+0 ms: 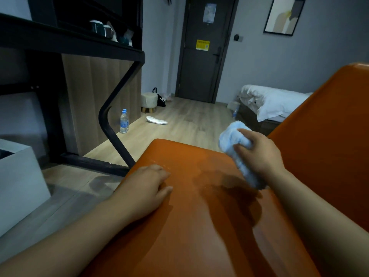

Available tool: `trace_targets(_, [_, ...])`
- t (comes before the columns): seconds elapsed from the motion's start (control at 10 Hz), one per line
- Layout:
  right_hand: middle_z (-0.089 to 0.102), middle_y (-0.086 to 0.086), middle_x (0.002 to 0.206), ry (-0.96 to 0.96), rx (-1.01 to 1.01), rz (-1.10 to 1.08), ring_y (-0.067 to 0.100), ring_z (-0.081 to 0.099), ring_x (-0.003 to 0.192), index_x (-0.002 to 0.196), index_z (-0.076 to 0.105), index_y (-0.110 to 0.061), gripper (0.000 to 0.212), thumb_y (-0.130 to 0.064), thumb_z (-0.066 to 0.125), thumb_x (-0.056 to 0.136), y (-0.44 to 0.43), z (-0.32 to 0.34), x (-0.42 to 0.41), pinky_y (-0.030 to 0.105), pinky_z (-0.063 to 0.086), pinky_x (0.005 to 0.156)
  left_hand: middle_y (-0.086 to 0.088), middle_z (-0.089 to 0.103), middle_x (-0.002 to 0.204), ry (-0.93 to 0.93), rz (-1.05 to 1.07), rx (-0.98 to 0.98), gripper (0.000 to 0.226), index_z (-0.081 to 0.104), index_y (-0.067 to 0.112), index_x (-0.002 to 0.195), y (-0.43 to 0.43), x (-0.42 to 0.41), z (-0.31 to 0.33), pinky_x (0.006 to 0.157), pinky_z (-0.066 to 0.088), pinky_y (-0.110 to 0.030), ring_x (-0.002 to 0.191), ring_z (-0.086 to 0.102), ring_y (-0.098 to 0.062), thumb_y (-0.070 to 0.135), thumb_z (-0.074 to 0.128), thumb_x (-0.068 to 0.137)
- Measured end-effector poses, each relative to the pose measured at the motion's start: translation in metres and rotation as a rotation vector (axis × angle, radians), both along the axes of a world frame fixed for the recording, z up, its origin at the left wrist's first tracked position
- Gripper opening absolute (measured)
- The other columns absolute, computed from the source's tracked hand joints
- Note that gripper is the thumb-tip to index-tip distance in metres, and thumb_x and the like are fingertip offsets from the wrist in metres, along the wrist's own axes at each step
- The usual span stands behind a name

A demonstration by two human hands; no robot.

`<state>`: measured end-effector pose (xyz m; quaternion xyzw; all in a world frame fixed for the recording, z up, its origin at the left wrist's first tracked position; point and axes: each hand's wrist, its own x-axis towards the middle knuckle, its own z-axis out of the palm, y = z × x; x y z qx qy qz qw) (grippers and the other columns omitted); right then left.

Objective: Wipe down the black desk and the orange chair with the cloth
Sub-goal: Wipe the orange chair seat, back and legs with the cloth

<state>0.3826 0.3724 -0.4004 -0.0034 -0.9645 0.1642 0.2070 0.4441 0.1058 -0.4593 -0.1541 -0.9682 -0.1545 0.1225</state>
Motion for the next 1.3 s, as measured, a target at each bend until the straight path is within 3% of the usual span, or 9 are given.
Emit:
trace_targets(0.1, [0.066, 0.005, 0.118, 0.01, 0.002, -0.082, 0.029, 0.062, 0.105, 0.13, 0.057, -0.025, 0.039, -0.029, 0.06, 0.091, 0.037, -0.014, 0.007, 0.034, 0.045, 0.082, 0.01, 0.05, 0.13, -0.04, -0.021, -0.053, 0.043, 0.052, 0.03, 0.131, 0.007, -0.003, -0.004, 0.099, 0.039, -0.026, 0.119, 0.046, -0.01, 0.052, 0.043, 0.095])
trace_targets(0.2, [0.064, 0.007, 0.122, -0.096, -0.026, -0.092, 0.029, 0.06, 0.108, 0.131, 0.056, -0.023, 0.04, -0.031, 0.058, 0.092, 0.045, -0.037, 0.008, 0.037, 0.047, 0.087, 0.012, 0.052, 0.117, -0.066, -0.015, -0.128, 0.04, 0.058, 0.031, 0.119, 0.006, -0.002, -0.009, 0.094, 0.043, -0.03, 0.11, 0.047, -0.009, 0.056, 0.039, 0.093])
trace_targets(0.4, [0.042, 0.008, 0.146, -0.167, 0.086, -0.22, 0.034, 0.047, 0.127, 0.145, 0.037, -0.028, 0.052, -0.043, 0.044, 0.095, 0.043, -0.065, 0.007, 0.05, 0.042, 0.099, 0.015, 0.046, 0.13, -0.041, -0.04, -0.14, 0.048, 0.052, 0.034, 0.131, 0.002, 0.0, -0.017, 0.101, 0.038, -0.029, 0.12, 0.041, -0.008, 0.059, 0.04, 0.092])
trace_targets(0.5, [0.042, 0.009, 0.145, -0.15, 0.033, -0.173, 0.033, 0.045, 0.128, 0.145, 0.037, -0.024, 0.055, -0.044, 0.048, 0.095, 0.042, -0.067, 0.006, 0.052, 0.04, 0.103, 0.016, 0.046, 0.131, -0.044, -0.049, -0.144, 0.049, 0.052, 0.035, 0.131, 0.001, 0.0, -0.019, 0.102, 0.038, -0.03, 0.12, 0.041, -0.007, 0.06, 0.039, 0.091])
trace_targets(0.8, [0.043, 0.012, 0.144, -0.162, 0.124, -0.212, 0.034, 0.052, 0.121, 0.147, 0.032, -0.026, 0.055, -0.047, 0.039, 0.096, 0.038, -0.069, 0.004, 0.05, 0.044, 0.099, 0.017, 0.044, 0.13, -0.043, -0.053, -0.157, 0.05, 0.05, 0.036, 0.131, 0.001, -0.003, -0.021, 0.102, 0.038, -0.03, 0.12, 0.04, -0.006, 0.062, 0.038, 0.09])
trace_targets(0.9, [0.047, 0.01, 0.141, -0.106, 0.068, -0.155, 0.033, 0.05, 0.122, 0.145, 0.037, -0.025, 0.055, -0.046, 0.046, 0.095, 0.033, -0.072, 0.003, 0.05, 0.043, 0.099, 0.017, 0.044, 0.131, -0.035, -0.053, -0.158, 0.05, 0.05, 0.036, 0.132, 0.001, -0.003, -0.021, 0.102, 0.038, -0.03, 0.12, 0.04, -0.006, 0.061, 0.038, 0.091])
trace_targets(1.0, [0.05, 0.01, 0.138, -0.144, 0.168, -0.187, 0.033, 0.055, 0.119, 0.144, 0.04, -0.024, 0.053, -0.044, 0.043, 0.095, 0.025, -0.071, -0.002, 0.048, 0.046, 0.097, 0.017, 0.043, 0.133, -0.032, -0.052, -0.161, 0.05, 0.049, 0.036, 0.133, 0.002, -0.003, -0.021, 0.104, 0.037, -0.03, 0.121, 0.04, -0.007, 0.061, 0.038, 0.091])
trace_targets(1.2, [0.05, 0.007, 0.138, -0.035, 0.063, -0.059, 0.031, 0.05, 0.121, 0.142, 0.042, -0.023, 0.052, -0.042, 0.051, 0.095, 0.011, -0.078, -0.005, 0.046, 0.044, 0.097, 0.017, 0.043, 0.133, -0.021, -0.06, -0.152, 0.05, 0.05, 0.035, 0.132, 0.001, -0.002, -0.022, 0.103, 0.037, -0.029, 0.121, 0.04, -0.006, 0.061, 0.037, 0.091])
trace_targets(1.3, [0.047, 0.006, 0.142, -0.093, 0.198, -0.062, 0.027, 0.051, 0.123, 0.148, 0.032, -0.025, 0.056, -0.048, 0.04, 0.097, 0.002, -0.075, -0.014, 0.041, 0.045, 0.098, 0.016, 0.043, 0.133, -0.015, -0.06, -0.154, 0.049, 0.05, 0.035, 0.132, 0.001, -0.003, -0.022, 0.104, 0.036, -0.03, 0.122, 0.04, -0.008, 0.06, 0.037, 0.092])
